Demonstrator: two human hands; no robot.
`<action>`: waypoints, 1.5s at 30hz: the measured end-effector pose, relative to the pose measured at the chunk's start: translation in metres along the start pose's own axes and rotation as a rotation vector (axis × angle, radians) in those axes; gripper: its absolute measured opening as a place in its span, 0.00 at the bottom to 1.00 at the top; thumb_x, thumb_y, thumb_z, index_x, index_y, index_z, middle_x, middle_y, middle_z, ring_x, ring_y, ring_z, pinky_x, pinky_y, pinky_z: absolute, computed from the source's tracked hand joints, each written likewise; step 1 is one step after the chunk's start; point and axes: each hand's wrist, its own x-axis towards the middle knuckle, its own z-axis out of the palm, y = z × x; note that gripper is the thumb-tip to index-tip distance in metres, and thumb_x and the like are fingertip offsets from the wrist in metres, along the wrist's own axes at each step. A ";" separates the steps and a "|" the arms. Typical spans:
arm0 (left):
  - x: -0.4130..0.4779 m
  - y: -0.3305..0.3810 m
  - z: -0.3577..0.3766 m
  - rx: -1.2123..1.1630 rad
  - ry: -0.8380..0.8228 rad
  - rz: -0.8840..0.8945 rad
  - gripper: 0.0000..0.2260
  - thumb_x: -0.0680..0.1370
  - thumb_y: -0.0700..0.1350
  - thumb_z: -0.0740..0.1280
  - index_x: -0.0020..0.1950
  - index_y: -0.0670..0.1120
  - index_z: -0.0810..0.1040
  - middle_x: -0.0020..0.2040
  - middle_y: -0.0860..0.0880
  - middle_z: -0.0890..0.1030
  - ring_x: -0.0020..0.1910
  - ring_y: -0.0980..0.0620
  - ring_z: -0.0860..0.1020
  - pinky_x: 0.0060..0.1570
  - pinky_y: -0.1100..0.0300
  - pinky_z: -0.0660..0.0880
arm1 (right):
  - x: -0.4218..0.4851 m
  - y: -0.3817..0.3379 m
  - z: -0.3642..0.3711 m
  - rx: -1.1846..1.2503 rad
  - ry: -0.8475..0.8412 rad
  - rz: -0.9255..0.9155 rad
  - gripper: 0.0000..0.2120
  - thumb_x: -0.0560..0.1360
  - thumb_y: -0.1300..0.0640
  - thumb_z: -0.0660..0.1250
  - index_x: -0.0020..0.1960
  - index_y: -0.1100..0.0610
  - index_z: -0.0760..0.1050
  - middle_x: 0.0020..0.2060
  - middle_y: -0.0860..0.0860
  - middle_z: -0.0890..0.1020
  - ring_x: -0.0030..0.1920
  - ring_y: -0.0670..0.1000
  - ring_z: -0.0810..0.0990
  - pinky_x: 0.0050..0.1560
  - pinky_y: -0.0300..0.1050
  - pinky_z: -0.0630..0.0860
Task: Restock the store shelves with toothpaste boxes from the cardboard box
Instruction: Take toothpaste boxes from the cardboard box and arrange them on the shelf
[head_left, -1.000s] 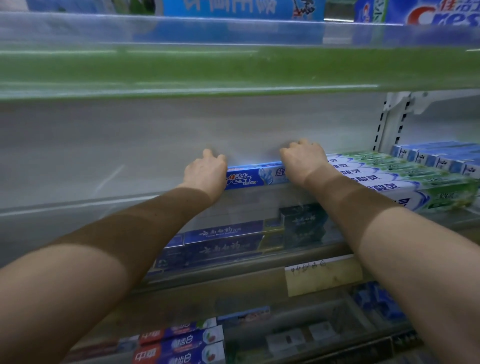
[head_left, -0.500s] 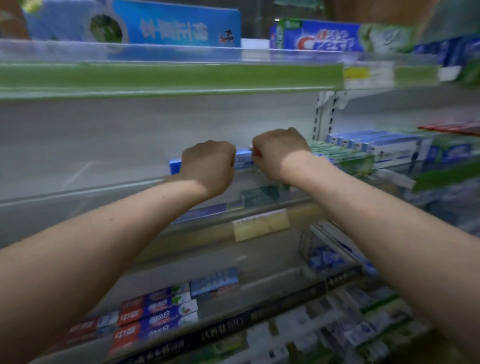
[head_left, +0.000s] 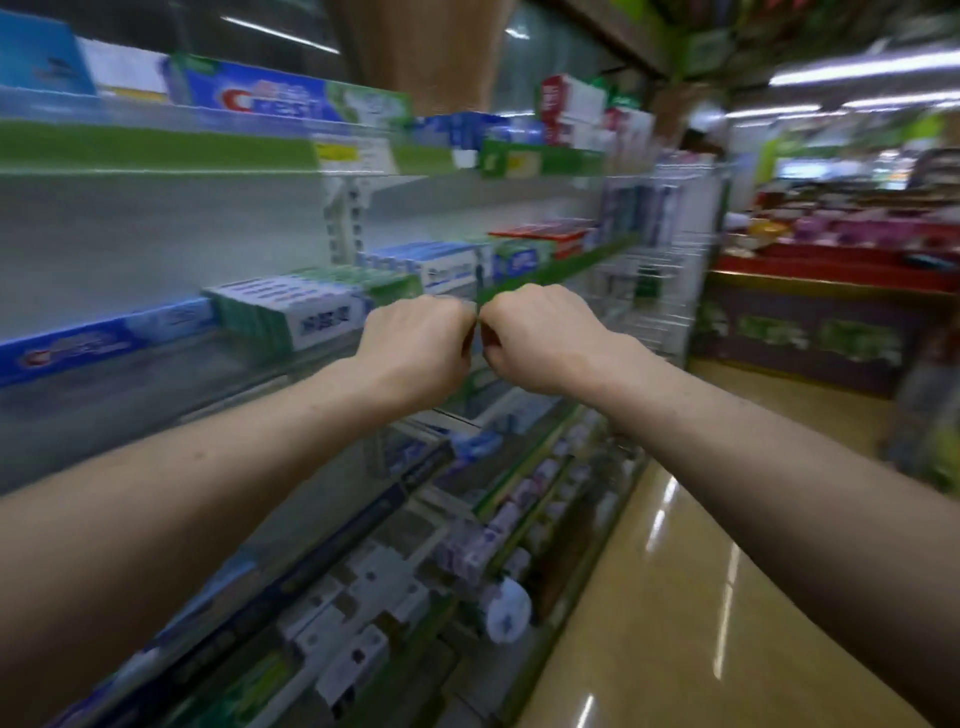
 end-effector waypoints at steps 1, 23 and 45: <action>-0.001 0.016 0.002 -0.020 -0.010 0.053 0.05 0.77 0.44 0.60 0.41 0.50 0.69 0.42 0.46 0.75 0.46 0.40 0.76 0.37 0.55 0.65 | -0.016 0.008 0.000 -0.011 -0.022 0.049 0.10 0.77 0.59 0.60 0.55 0.58 0.76 0.55 0.58 0.80 0.56 0.60 0.78 0.43 0.46 0.63; -0.239 0.422 0.058 -0.384 -0.409 0.985 0.07 0.75 0.42 0.63 0.52 0.47 0.78 0.52 0.43 0.80 0.53 0.40 0.78 0.41 0.56 0.70 | -0.521 0.057 -0.016 0.054 -0.513 1.142 0.09 0.75 0.57 0.63 0.51 0.57 0.79 0.51 0.59 0.81 0.55 0.61 0.79 0.42 0.45 0.67; -0.402 0.635 0.267 -0.139 -0.967 1.023 0.18 0.76 0.49 0.67 0.64 0.47 0.71 0.60 0.44 0.71 0.59 0.46 0.71 0.51 0.53 0.71 | -0.829 0.097 0.185 0.368 -0.845 1.402 0.14 0.75 0.59 0.62 0.60 0.55 0.75 0.58 0.55 0.78 0.58 0.58 0.77 0.52 0.47 0.73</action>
